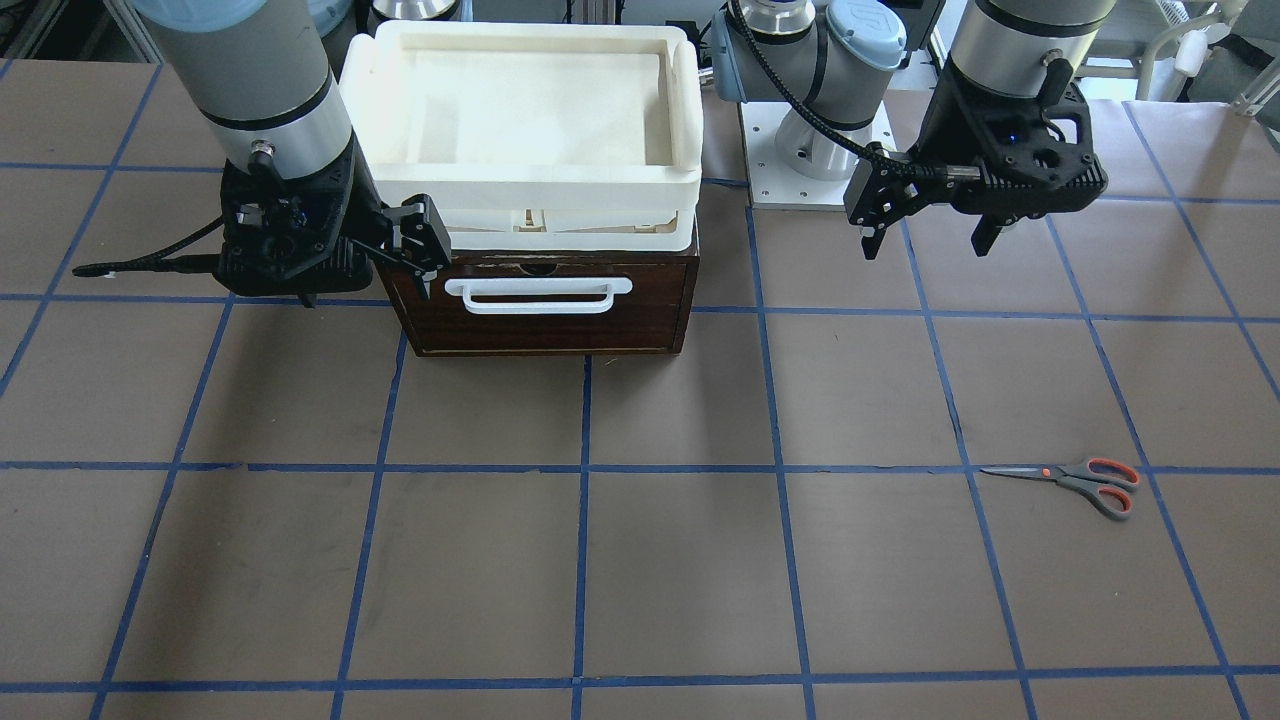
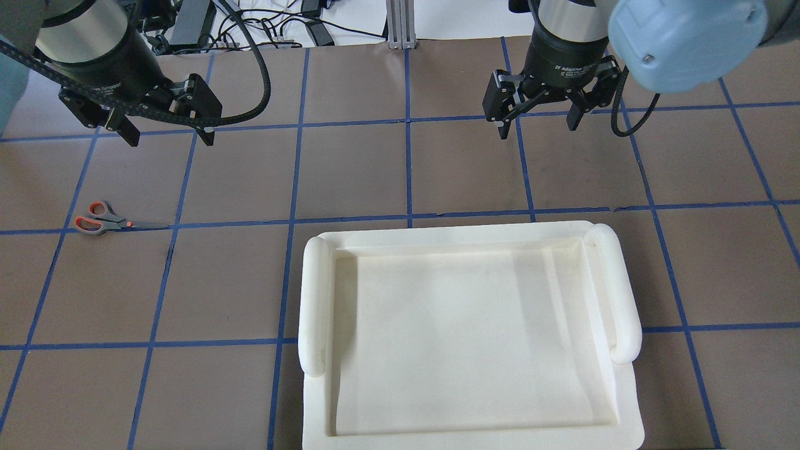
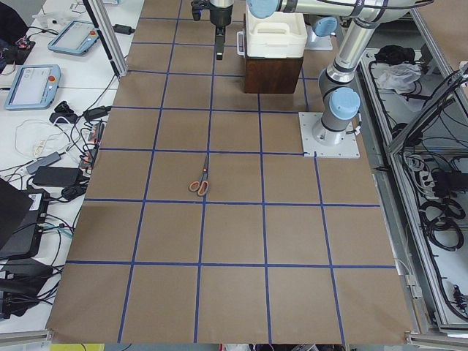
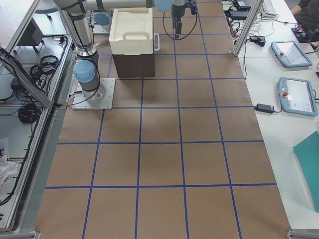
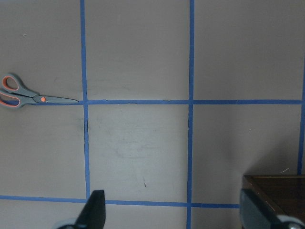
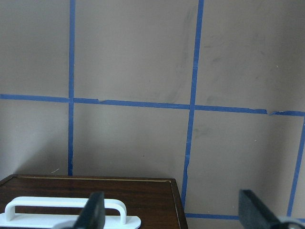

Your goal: Place scissors in drawer with both arms

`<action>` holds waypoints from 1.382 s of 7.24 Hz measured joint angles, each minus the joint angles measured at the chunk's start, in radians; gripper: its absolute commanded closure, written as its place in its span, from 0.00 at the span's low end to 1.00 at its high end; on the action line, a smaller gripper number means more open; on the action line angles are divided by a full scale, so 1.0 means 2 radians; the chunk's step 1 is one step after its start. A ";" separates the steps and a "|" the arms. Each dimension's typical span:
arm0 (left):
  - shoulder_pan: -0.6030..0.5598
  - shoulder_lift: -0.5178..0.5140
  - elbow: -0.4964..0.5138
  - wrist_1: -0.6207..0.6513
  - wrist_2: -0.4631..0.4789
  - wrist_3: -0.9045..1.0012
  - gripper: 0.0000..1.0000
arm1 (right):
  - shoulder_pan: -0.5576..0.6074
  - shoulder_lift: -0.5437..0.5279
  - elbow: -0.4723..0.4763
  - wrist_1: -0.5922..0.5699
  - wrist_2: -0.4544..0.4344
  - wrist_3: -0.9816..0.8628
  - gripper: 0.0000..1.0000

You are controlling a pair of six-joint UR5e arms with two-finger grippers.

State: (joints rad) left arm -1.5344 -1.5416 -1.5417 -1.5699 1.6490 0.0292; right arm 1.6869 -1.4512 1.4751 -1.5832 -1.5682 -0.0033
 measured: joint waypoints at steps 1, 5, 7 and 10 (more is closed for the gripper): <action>0.000 0.000 0.000 0.000 0.000 0.000 0.00 | 0.005 0.003 0.001 -0.001 0.004 -0.020 0.00; 0.004 0.000 0.000 0.000 0.000 0.004 0.00 | 0.062 0.041 0.002 -0.004 0.020 -0.246 0.00; 0.028 -0.001 -0.002 0.001 -0.002 0.050 0.00 | 0.066 0.046 0.008 0.000 0.041 -0.392 0.00; 0.076 -0.013 -0.039 0.026 -0.005 0.178 0.00 | 0.068 0.070 0.035 -0.010 0.048 -0.497 0.00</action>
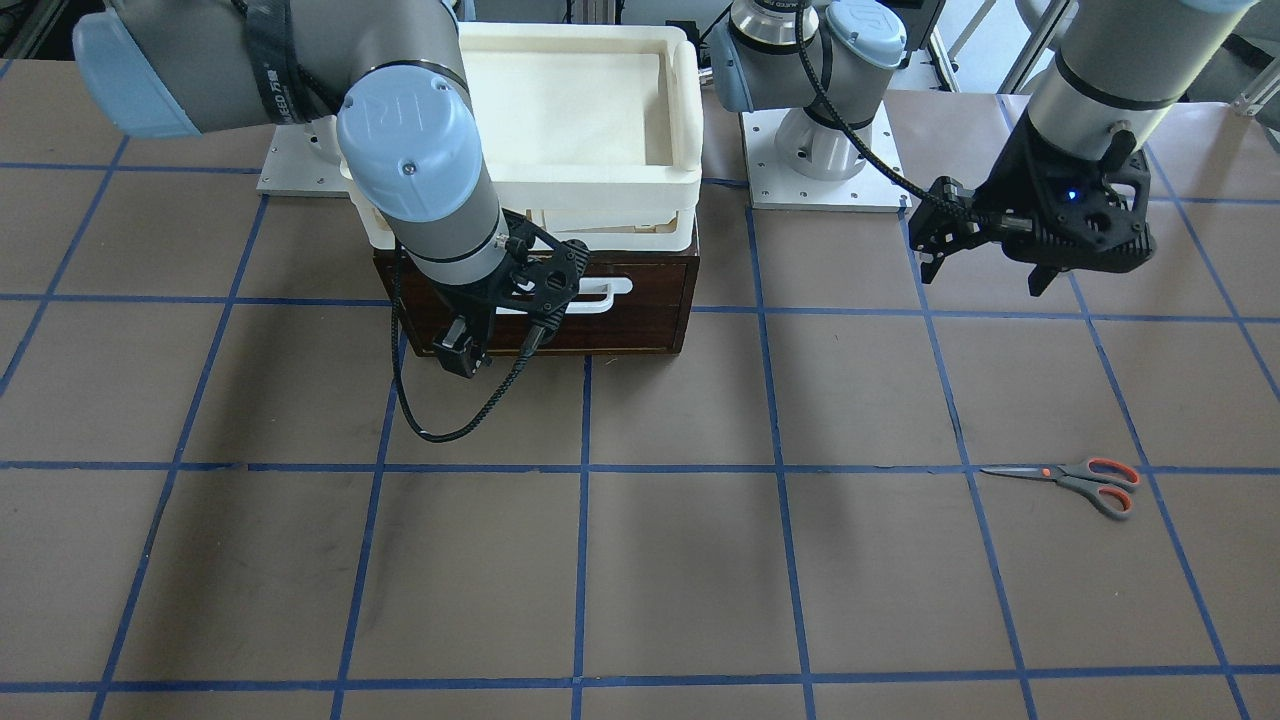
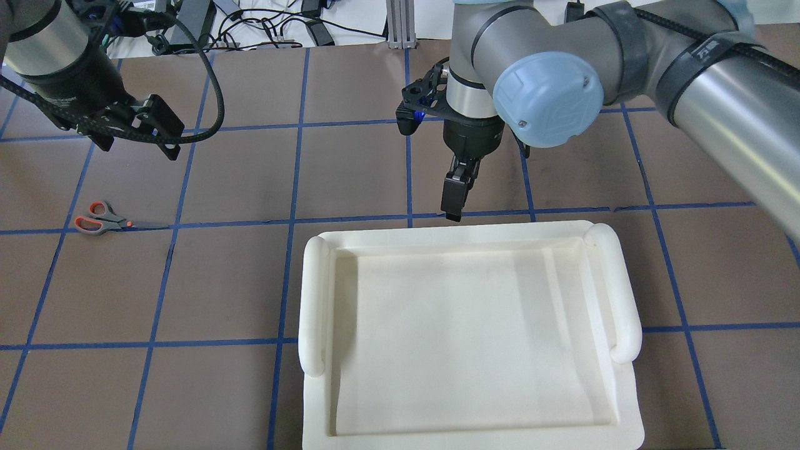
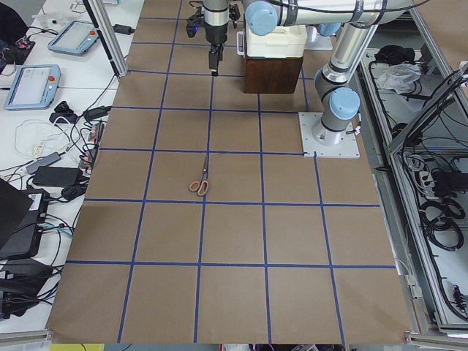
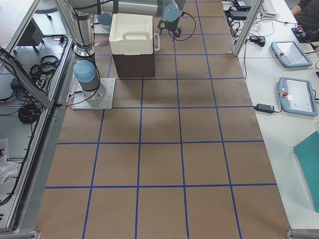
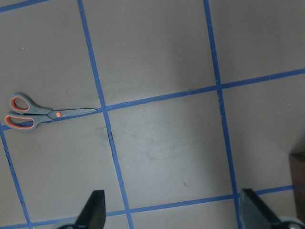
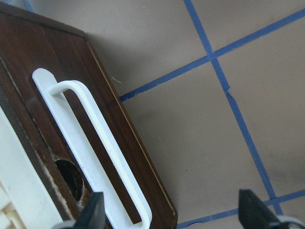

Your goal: Place scissors in drawer with both arms

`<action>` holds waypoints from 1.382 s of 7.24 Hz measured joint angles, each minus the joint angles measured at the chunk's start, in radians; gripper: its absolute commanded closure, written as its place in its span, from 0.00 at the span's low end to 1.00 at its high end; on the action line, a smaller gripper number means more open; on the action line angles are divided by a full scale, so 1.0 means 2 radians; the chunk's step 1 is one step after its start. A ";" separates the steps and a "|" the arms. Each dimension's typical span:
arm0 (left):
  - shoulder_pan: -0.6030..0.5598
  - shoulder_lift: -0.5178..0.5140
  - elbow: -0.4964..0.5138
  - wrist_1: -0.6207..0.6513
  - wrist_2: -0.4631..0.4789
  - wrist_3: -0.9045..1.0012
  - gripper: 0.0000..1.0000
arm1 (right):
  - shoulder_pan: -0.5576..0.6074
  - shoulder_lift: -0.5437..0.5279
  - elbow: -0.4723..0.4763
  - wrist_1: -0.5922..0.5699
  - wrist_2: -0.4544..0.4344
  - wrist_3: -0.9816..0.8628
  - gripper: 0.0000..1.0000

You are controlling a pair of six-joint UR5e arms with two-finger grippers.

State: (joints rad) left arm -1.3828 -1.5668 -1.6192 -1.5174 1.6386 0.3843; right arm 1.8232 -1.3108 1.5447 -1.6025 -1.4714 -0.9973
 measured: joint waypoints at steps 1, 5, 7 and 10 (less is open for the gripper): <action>0.019 -0.003 -0.021 0.010 0.000 0.048 0.00 | -0.001 0.004 0.001 -0.012 0.000 -0.026 0.00; 0.107 -0.029 -0.061 0.014 0.004 0.330 0.00 | 0.018 0.028 0.000 -0.030 -0.008 -0.095 0.00; 0.144 -0.058 -0.066 0.021 0.015 0.471 0.00 | 0.021 0.030 -0.001 -0.024 -0.023 -0.146 0.00; 0.185 -0.104 -0.067 0.059 0.039 0.662 0.00 | 0.033 0.034 0.003 -0.021 -0.033 -0.163 0.00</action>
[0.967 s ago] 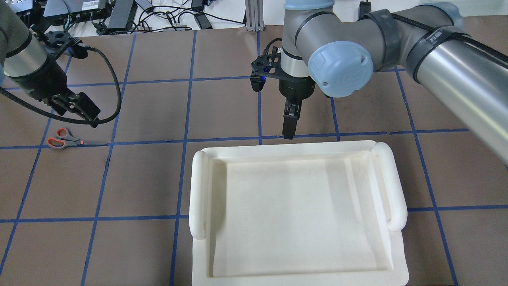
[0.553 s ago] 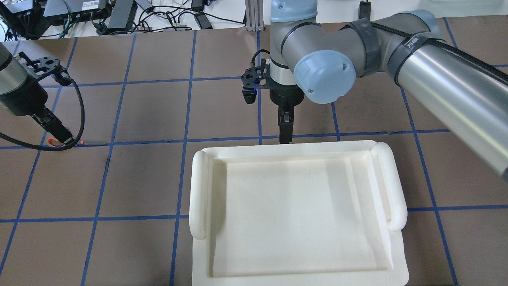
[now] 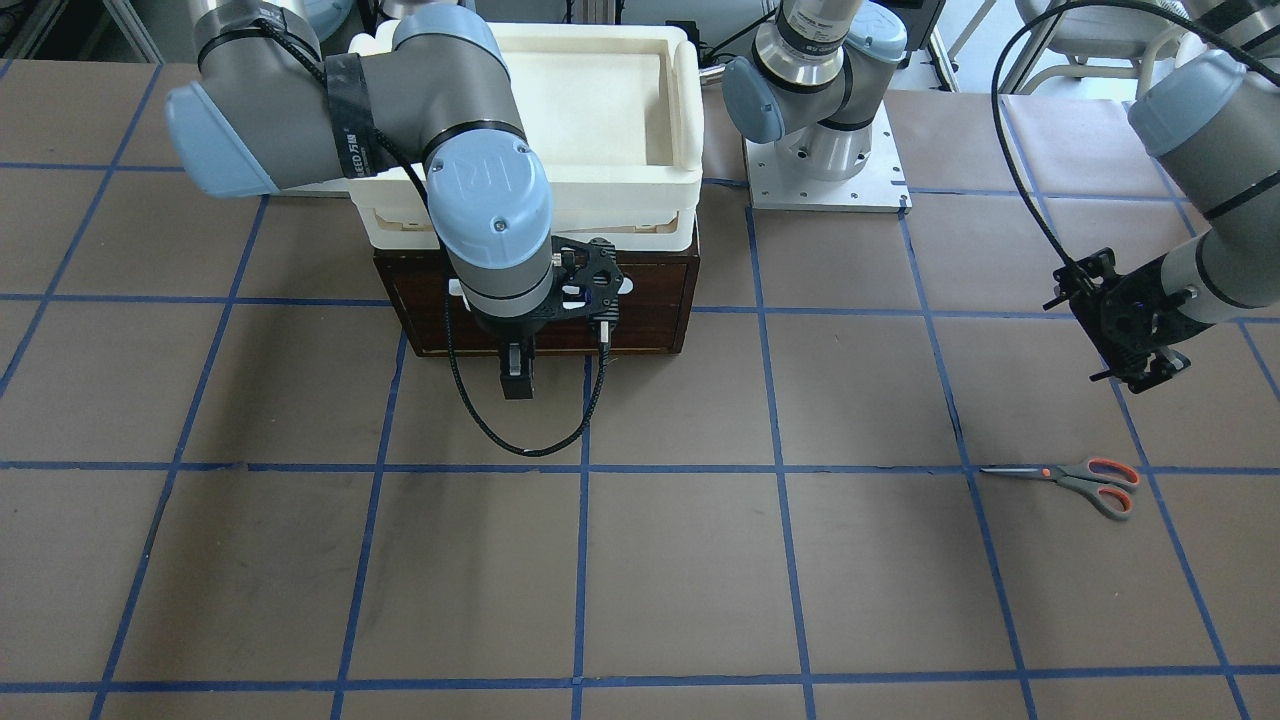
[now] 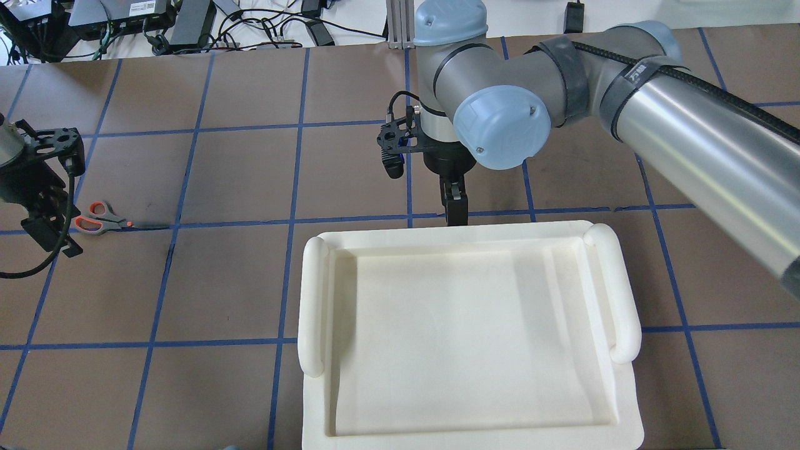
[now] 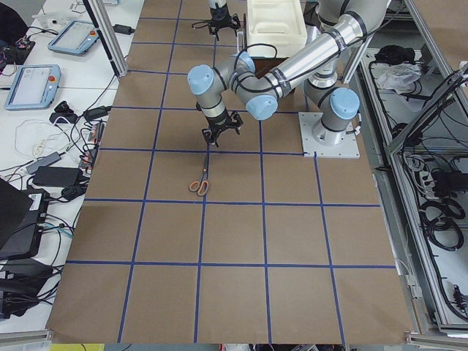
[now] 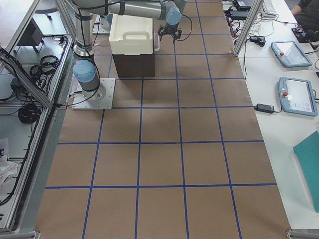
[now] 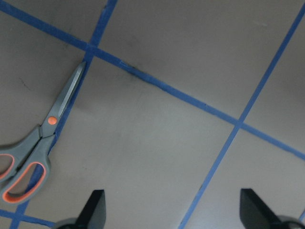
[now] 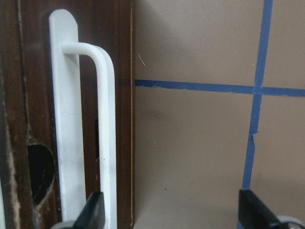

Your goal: Place scissors in drawer with both arms

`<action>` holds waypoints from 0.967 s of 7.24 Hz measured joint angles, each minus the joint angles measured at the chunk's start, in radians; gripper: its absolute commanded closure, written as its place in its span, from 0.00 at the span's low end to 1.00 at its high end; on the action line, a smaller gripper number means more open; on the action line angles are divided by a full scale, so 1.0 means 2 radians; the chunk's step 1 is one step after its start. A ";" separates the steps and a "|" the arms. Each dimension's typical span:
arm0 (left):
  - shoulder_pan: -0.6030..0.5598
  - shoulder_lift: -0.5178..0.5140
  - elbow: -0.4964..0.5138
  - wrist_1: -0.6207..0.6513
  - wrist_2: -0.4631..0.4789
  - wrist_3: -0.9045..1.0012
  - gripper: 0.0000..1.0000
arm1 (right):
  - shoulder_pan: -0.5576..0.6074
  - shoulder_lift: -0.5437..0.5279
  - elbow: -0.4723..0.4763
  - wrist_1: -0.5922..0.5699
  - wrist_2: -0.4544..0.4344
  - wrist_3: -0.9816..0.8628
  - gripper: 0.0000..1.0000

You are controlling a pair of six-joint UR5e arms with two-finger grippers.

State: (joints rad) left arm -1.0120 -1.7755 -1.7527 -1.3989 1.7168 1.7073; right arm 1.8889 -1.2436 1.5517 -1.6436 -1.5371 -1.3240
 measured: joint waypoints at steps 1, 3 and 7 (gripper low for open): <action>0.009 -0.019 0.001 0.027 0.005 0.075 0.00 | 0.003 0.003 0.000 0.000 0.001 0.000 0.00; 0.015 -0.052 0.005 0.090 0.009 0.183 0.00 | 0.004 0.006 0.001 0.000 0.004 0.003 0.00; 0.016 -0.104 0.003 0.210 -0.053 0.303 0.00 | 0.006 0.006 0.006 0.018 0.008 0.008 0.00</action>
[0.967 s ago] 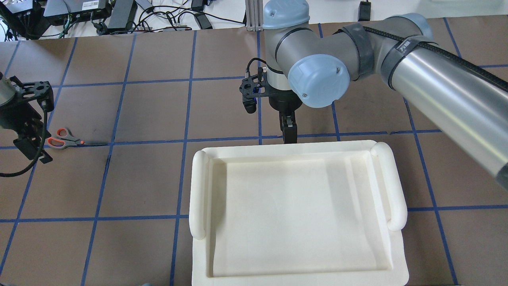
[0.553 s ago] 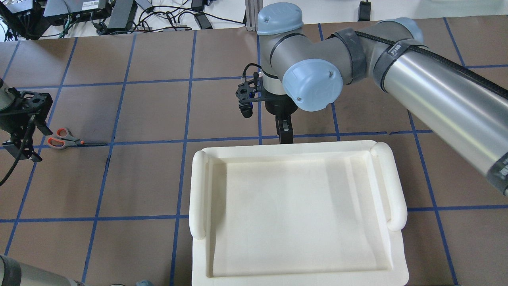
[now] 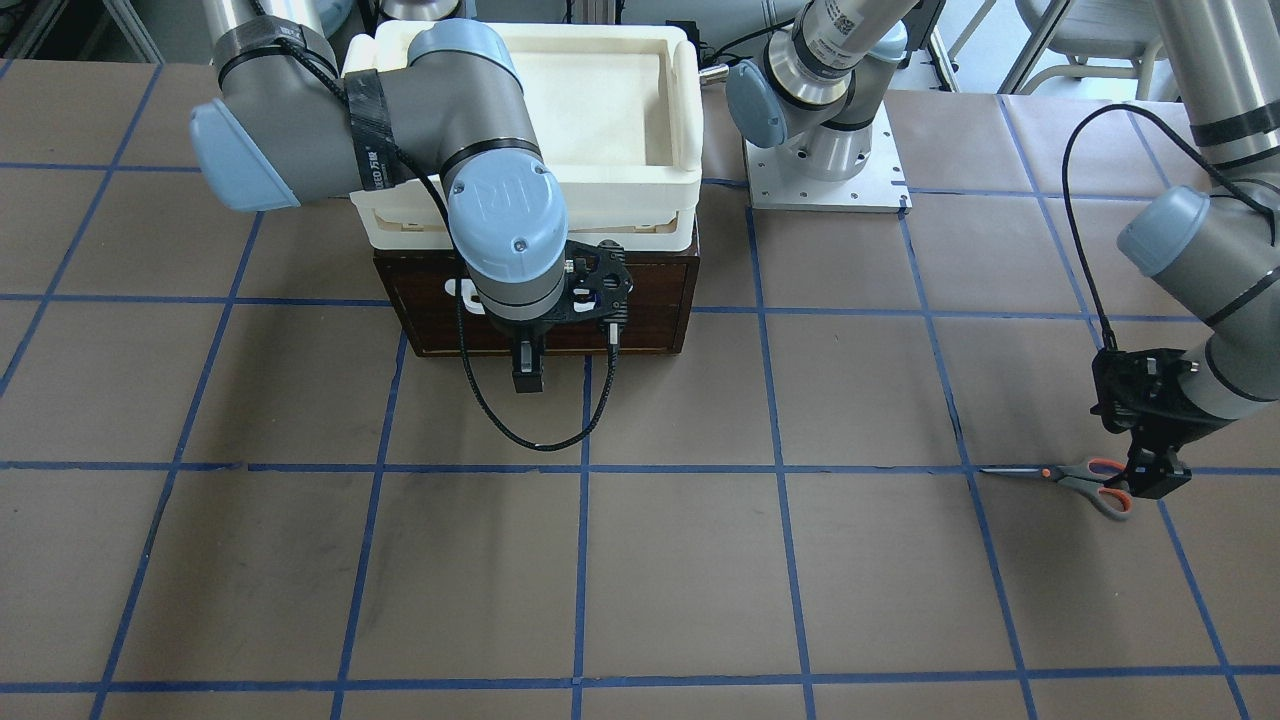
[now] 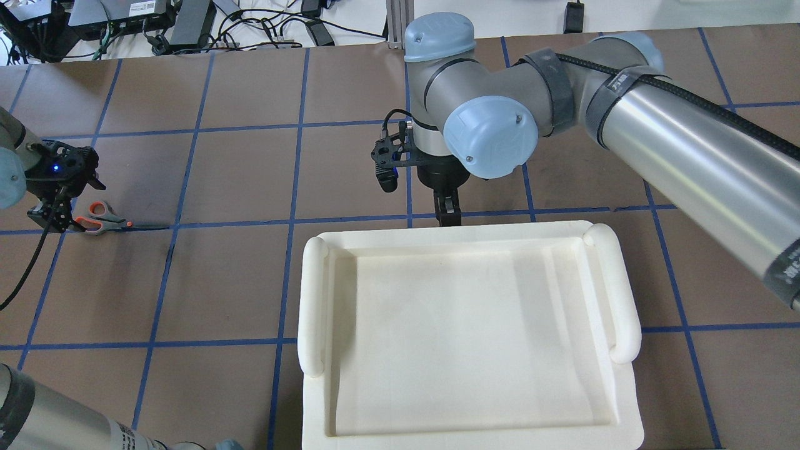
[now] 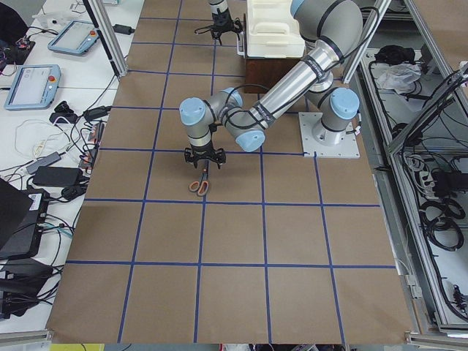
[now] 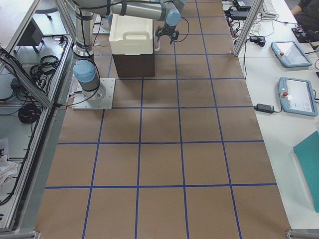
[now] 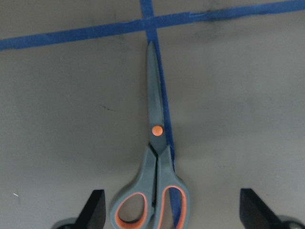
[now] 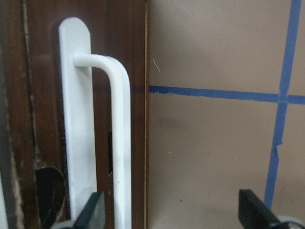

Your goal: Place scissors in drawer with both arms

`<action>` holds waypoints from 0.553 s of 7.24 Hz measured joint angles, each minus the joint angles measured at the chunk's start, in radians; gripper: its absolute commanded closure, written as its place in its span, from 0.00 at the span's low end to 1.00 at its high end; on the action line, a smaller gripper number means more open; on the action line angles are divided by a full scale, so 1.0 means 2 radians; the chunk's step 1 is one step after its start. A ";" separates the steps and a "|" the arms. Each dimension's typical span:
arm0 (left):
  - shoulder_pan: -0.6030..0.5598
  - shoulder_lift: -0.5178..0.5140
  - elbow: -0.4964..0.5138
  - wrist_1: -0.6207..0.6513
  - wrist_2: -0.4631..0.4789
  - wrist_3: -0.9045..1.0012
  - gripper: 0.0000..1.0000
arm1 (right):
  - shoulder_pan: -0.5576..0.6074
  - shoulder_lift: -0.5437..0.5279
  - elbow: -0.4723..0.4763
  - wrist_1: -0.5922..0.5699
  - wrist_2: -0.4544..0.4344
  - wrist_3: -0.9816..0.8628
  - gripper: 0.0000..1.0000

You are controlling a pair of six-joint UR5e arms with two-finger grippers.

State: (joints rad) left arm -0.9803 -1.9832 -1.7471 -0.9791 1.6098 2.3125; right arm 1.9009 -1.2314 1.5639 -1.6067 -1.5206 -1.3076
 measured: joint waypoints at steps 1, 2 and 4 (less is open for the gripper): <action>0.000 -0.007 -0.003 0.021 -0.007 0.011 0.00 | 0.000 0.000 0.000 0.003 0.000 0.000 0.00; 0.001 -0.010 -0.008 0.040 -0.010 0.015 0.00 | 0.001 0.001 0.002 0.003 0.000 0.000 0.00; 0.010 -0.013 -0.038 0.083 -0.014 0.016 0.00 | 0.001 0.002 0.008 -0.004 0.001 0.000 0.00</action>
State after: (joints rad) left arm -0.9608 -2.0087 -1.8240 -0.8140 1.5813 2.3453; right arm 1.9021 -1.2271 1.5802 -1.6143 -1.5187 -1.3083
